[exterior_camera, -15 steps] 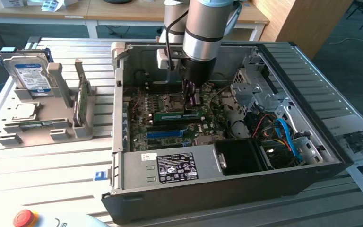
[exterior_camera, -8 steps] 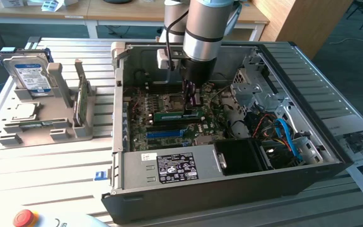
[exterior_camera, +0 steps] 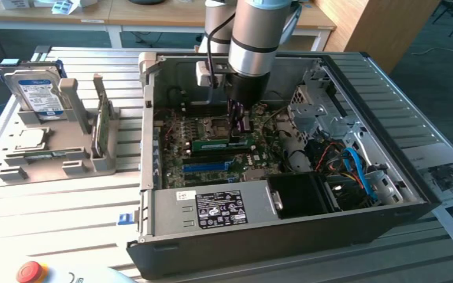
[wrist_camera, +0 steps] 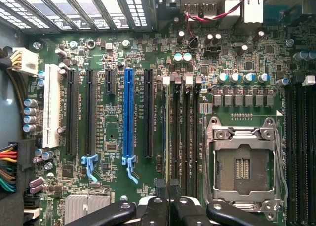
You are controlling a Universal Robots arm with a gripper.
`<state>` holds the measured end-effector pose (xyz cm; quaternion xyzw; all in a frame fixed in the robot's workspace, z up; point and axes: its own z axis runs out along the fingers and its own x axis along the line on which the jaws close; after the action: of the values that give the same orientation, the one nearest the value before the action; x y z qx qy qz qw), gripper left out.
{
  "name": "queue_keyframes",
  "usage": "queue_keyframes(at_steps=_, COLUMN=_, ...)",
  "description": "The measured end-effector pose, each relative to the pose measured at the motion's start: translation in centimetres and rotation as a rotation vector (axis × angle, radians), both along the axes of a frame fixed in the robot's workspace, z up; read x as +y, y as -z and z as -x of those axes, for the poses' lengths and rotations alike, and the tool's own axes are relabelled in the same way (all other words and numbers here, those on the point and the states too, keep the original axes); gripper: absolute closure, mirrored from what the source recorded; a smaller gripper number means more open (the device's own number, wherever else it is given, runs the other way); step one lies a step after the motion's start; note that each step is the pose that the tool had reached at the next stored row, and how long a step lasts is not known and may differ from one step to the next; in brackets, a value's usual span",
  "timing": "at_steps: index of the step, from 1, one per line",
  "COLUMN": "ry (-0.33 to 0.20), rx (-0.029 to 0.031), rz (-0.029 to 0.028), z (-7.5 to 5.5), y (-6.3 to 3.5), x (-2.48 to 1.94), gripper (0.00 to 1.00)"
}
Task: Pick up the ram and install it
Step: 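Insert the ram into the slot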
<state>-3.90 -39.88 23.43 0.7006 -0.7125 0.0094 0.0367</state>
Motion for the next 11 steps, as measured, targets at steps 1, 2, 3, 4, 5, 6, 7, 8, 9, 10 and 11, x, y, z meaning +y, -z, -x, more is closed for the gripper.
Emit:
queue_keyframes(at_steps=1, ry=0.0, rx=0.0, rz=0.0, z=0.0, y=0.0, x=0.0, gripper=0.89)
queue_keyframes(at_steps=2, ry=0.0, rx=0.0, rz=0.0001, z=0.0, y=0.01, x=0.0, gripper=0.89)
queue_keyframes(at_steps=3, ry=0.0, rx=0.0, rz=-0.0001, z=0.0, y=0.04, x=0.01, gripper=0.89)
queue_keyframes(at_steps=4, ry=0.0, rx=-0.0002, rz=-0.0004, z=0.0, y=0.08, x=0.02, gripper=0.89)
queue_keyframes(at_steps=5, ry=0.0, rx=-0.0001, rz=-0.0003, z=0.01, y=0.11, x=0.02, gripper=0.89)
queue_keyframes(at_steps=6, ry=0.0, rx=0.0, rz=0.0, z=0.02, y=0.11, x=0.02, gripper=0.89)
queue_keyframes(at_steps=7, ry=0.0, rx=0.0, rz=0.0, z=0.02, y=0.13, x=0.03, gripper=0.89)
queue_keyframes(at_steps=8, ry=0.0, rx=0.0, rz=0.0, z=0.02, y=0.14, x=0.03, gripper=0.89)
queue_keyframes(at_steps=9, ry=0.0, rx=-0.0001, rz=-0.0001, z=0.02, y=0.16, x=0.05, gripper=0.89)
queue_keyframes(at_steps=10, ry=0.0, rx=-0.0001, rz=-0.0002, z=0.02, y=0.17, x=0.06, gripper=0.89)
queue_keyframes(at_steps=11, ry=0.0, rx=-0.0001, rz=-0.0001, z=0.03, y=0.19, x=0.07, gripper=0.89)
